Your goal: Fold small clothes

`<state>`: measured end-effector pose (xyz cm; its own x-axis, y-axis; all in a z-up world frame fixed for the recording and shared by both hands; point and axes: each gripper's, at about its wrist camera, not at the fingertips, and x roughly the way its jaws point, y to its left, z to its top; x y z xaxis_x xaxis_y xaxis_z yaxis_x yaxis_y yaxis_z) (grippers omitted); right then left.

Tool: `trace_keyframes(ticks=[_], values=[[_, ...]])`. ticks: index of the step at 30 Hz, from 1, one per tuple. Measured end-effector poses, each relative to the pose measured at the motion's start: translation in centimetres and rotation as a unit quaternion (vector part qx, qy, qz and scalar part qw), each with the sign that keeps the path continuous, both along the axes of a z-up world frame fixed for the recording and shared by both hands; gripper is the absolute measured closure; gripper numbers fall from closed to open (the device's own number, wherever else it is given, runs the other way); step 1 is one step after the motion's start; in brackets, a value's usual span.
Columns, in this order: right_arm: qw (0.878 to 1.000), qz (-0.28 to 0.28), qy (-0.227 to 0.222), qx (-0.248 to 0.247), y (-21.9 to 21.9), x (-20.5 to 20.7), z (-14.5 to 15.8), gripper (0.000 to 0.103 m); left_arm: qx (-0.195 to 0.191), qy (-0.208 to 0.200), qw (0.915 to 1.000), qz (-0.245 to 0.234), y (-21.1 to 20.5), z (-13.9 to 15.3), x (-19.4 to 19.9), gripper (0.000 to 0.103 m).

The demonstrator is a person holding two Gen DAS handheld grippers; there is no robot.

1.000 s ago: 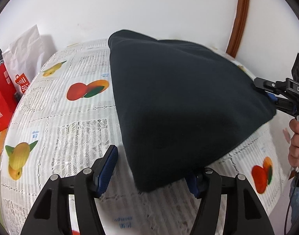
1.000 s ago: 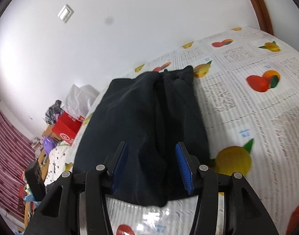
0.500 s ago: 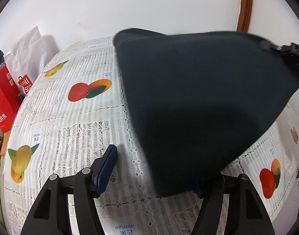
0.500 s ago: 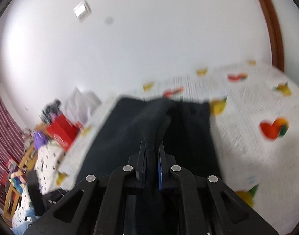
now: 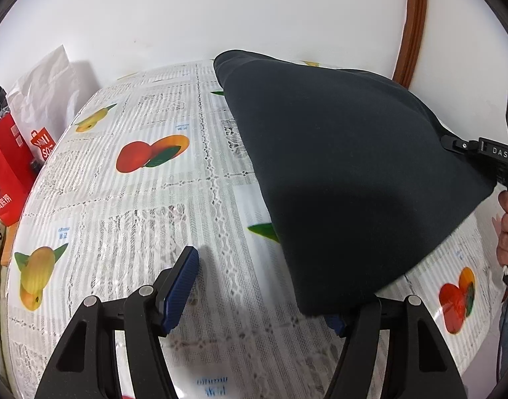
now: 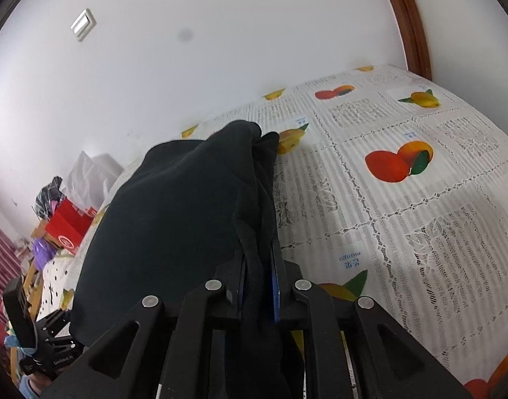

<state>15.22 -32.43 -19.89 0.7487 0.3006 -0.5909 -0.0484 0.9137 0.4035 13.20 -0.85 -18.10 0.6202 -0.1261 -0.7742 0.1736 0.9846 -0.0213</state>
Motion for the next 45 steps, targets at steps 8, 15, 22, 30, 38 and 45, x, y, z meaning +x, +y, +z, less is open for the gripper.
trace_keyframes(ticks=[8,15,22,30,38,45], values=[[0.994,-0.006,-0.041,-0.101,2.1,-3.0,3.6,0.074,-0.055,-0.013,0.9975,-0.042,0.5,2.8,-3.8,0.041],[0.99,0.003,0.01,-0.139,2.8,-3.4,0.5,0.075,-0.063,-0.021,0.9978,-0.008,0.7,3.7,-1.0,0.04],[0.986,0.011,-0.005,-0.164,2.4,-3.4,4.7,0.072,-0.043,0.021,0.9988,-0.01,0.3,1.4,0.7,0.038],[0.992,0.019,0.002,-0.125,1.9,5.1,7.6,0.051,-0.046,-0.021,0.9987,0.0,1.1,5.2,5.0,0.041],[0.994,0.035,0.076,-0.069,2.6,15.8,5.4,0.05,-0.072,-0.008,0.9972,-0.021,0.9,4.6,10.9,0.04],[0.992,0.036,0.119,-0.024,2.9,20.9,3.1,0.077,-0.086,0.026,0.9953,-0.036,0.5,3.2,13.1,0.037]])
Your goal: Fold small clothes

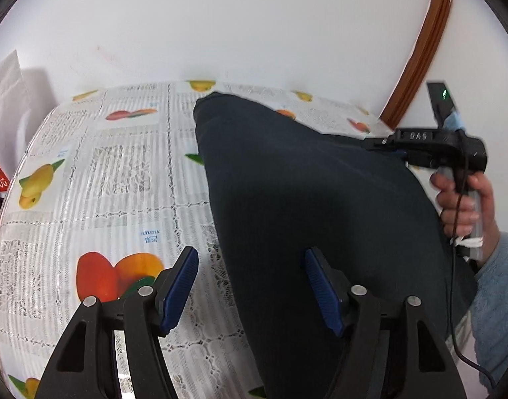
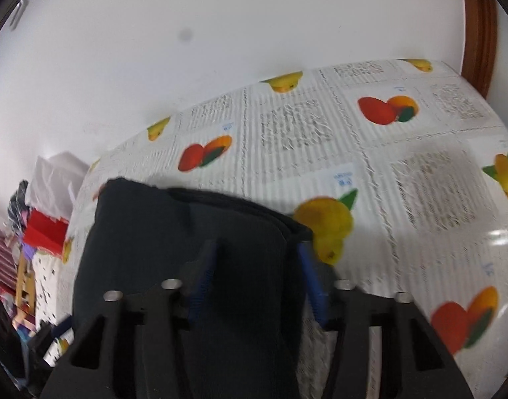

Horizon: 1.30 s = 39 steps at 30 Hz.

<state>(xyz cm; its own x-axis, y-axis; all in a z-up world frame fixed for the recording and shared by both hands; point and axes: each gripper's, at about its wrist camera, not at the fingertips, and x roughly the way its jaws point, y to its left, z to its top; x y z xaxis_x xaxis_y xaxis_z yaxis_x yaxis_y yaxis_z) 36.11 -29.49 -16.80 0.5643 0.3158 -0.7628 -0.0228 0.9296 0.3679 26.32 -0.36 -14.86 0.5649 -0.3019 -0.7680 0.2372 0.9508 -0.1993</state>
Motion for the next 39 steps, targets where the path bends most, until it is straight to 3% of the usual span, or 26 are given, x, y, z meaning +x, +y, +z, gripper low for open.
trace_keyframes(ticks=[2,3,5,6,7,9,12,18,20,23,24,29,30,31,33,34,36,37,39], values=[[0.999,0.027,-0.025,-0.01,0.9,0.3,0.7,0.094,0.001,0.01,1.0,0.0,-0.1,-0.6,0.2,0.037],[0.998,0.037,-0.054,-0.013,1.2,-0.1,1.3,0.095,0.0,0.01,1.0,0.0,0.0,-0.6,0.2,0.037],[0.984,0.041,-0.171,-0.006,0.3,-2.7,3.7,0.095,0.0,0.006,1.0,-0.001,0.0,-0.5,0.0,0.037],[0.98,0.042,-0.193,0.016,-0.4,-3.4,4.0,0.095,0.003,0.004,1.0,-0.002,0.0,-0.5,-0.1,0.037],[0.981,0.038,-0.191,0.018,-0.7,-3.3,3.8,0.095,0.006,0.001,1.0,-0.003,-0.2,-0.5,-0.2,0.037],[0.989,0.027,-0.146,-0.011,-0.6,-1.8,2.3,0.095,0.012,-0.002,0.9999,-0.005,-0.4,-0.5,-0.4,0.037],[0.996,0.019,-0.085,-0.017,-0.7,-0.1,0.6,0.094,0.016,-0.003,0.9999,-0.003,-0.2,-0.2,-0.6,0.037],[0.995,-0.016,-0.088,-0.039,-2.1,-2.8,2.4,0.089,0.004,0.003,1.0,0.007,0.6,0.2,-1.4,0.037],[0.997,-0.013,-0.076,-0.018,-3.2,-4.1,2.9,0.081,0.005,-0.001,1.0,0.008,0.7,0.5,-2.1,0.038],[0.997,-0.009,-0.074,-0.004,-4.3,-7.1,3.2,0.059,0.009,-0.011,0.9999,0.005,0.6,0.6,-3.1,0.038],[0.997,-0.002,-0.075,0.002,-4.4,-8.2,3.1,0.056,0.008,-0.011,0.9999,0.004,0.7,0.6,-3.4,0.04],[0.997,0.031,-0.062,0.03,-3.1,-11.3,1.6,0.053,-0.001,-0.005,0.9999,0.009,0.7,0.5,-4.5,0.04],[0.997,0.037,-0.052,0.032,-2.6,-11.5,0.9,0.054,-0.001,-0.004,0.9999,0.01,0.6,0.5,-4.6,0.04],[0.998,0.038,-0.046,0.029,-2.2,-11.5,0.3,0.064,0.001,-0.004,0.9999,0.012,0.5,0.5,-4.7,0.04],[0.998,0.051,-0.04,0.017,-1.4,-11.5,-0.3,0.096,0.015,-0.004,0.9997,0.017,0.3,0.3,-4.7,0.037],[0.997,0.065,-0.048,0.015,-1.2,-11.8,0.0,0.097,0.027,-0.003,0.9994,0.02,0.2,0.1,-4.7,0.037],[0.987,0.08,-0.138,-0.004,-1.8,-13.9,1.8,0.098,0.032,-0.004,0.9993,0.021,0.1,0.1,-4.8,0.037],[0.984,0.085,-0.156,-0.012,-2.0,-14.4,2.0,0.098,0.034,-0.005,0.9992,0.021,0.0,0.2,-4.8,0.037],[0.991,0.064,-0.121,-0.008,-2.3,-13.9,1.0,0.098,0.04,-0.008,0.9989,0.022,-0.2,0.2,-5.0,0.037]])
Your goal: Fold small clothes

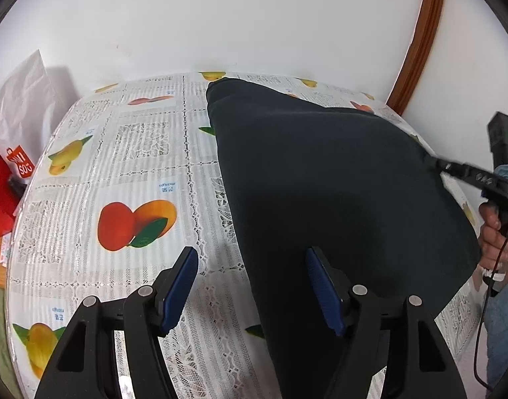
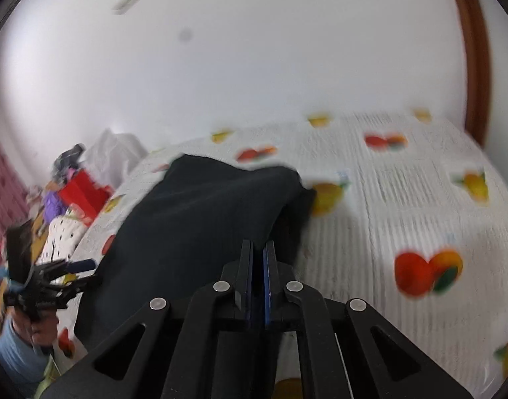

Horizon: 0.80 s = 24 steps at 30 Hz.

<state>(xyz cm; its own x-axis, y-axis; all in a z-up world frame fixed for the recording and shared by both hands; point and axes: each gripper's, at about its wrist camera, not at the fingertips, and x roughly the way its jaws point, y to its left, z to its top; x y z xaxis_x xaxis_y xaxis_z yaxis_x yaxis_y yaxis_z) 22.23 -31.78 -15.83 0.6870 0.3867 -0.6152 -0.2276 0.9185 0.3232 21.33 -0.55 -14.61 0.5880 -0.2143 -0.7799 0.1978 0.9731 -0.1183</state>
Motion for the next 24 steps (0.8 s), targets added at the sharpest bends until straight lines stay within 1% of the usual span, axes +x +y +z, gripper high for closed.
trace_keyframes(ticks=[1,3,6,9,11,13,15,17,20,24], values=[[1.0,-0.007,0.02,-0.014,0.3,0.3,-0.6,0.098,0.002,-0.001,1.0,0.002,-0.1,0.0,-0.1,0.037],[0.999,-0.017,0.017,-0.035,0.8,-0.2,-0.4,0.098,0.004,-0.001,1.0,0.005,0.0,0.2,-0.4,0.037],[0.997,-0.054,0.016,-0.057,0.5,-1.9,0.6,0.096,-0.001,-0.003,1.0,0.0,0.2,0.5,-1.4,0.039],[0.996,-0.06,0.021,-0.068,0.2,-3.8,1.1,0.095,-0.008,-0.005,0.9999,-0.005,0.4,0.8,-2.6,0.04],[0.995,-0.056,0.019,-0.082,0.5,-5.9,1.3,0.086,-0.012,-0.005,0.9998,-0.013,0.4,0.9,-3.7,0.04],[0.994,-0.048,0.011,-0.098,1.1,-8.0,1.2,0.061,-0.013,-0.002,0.9996,-0.023,0.3,0.8,-4.8,0.04],[0.993,-0.032,-0.004,-0.115,1.8,-10.3,0.9,0.053,-0.007,0.0,0.9995,-0.031,0.1,0.7,-5.9,0.04],[0.991,-0.016,-0.009,-0.132,2.4,-12.3,0.4,0.05,-0.003,-0.001,0.9994,-0.035,0.0,0.7,-7.2,0.04],[0.989,-0.001,0.004,-0.15,2.6,-14.8,-0.8,0.049,0.004,-0.002,0.9993,-0.037,-0.1,0.6,-8.8,0.04],[0.986,-0.014,0.016,-0.163,2.1,-16.9,-2.5,0.048,0.011,0.004,0.9993,-0.036,-0.2,-0.1,-10.1,0.04]])
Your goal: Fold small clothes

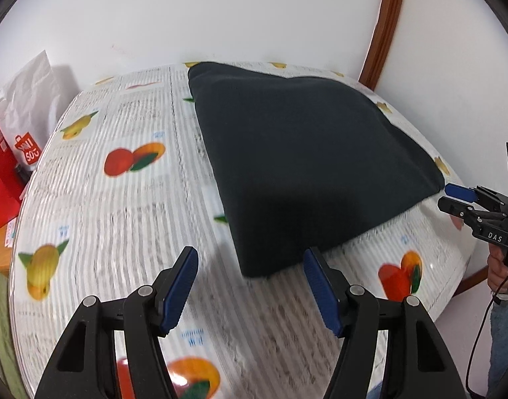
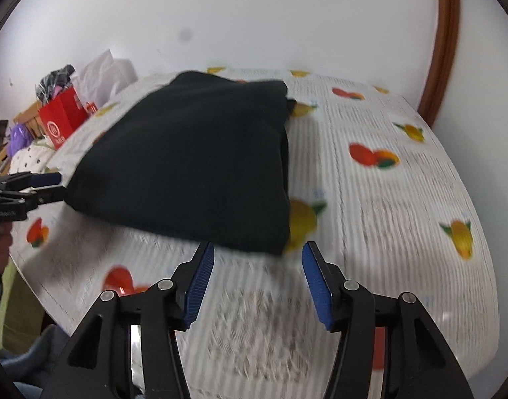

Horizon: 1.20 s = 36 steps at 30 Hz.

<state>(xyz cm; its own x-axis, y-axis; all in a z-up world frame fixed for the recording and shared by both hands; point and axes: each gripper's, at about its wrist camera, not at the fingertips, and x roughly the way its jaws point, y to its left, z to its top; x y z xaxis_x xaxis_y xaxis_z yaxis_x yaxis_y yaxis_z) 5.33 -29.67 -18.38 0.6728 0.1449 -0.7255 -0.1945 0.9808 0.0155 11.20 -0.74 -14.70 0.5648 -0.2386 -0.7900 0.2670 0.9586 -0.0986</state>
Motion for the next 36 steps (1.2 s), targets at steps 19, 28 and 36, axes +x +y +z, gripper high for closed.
trace_keyframes(ticks=[19,28,36], values=[[0.999,-0.024,0.009,0.03,3.7,5.5,-3.9,0.05,0.042,0.006,0.9991,-0.002,-1.4,-2.9,3.5,0.042],[0.997,-0.046,0.013,0.056,4.0,10.9,-3.7,0.049,0.034,0.018,0.9986,0.037,-0.3,-3.3,7.9,0.041],[0.995,-0.011,0.007,0.095,-1.1,7.5,-1.3,0.049,0.016,0.022,0.9996,0.009,1.6,-2.8,5.2,0.043]])
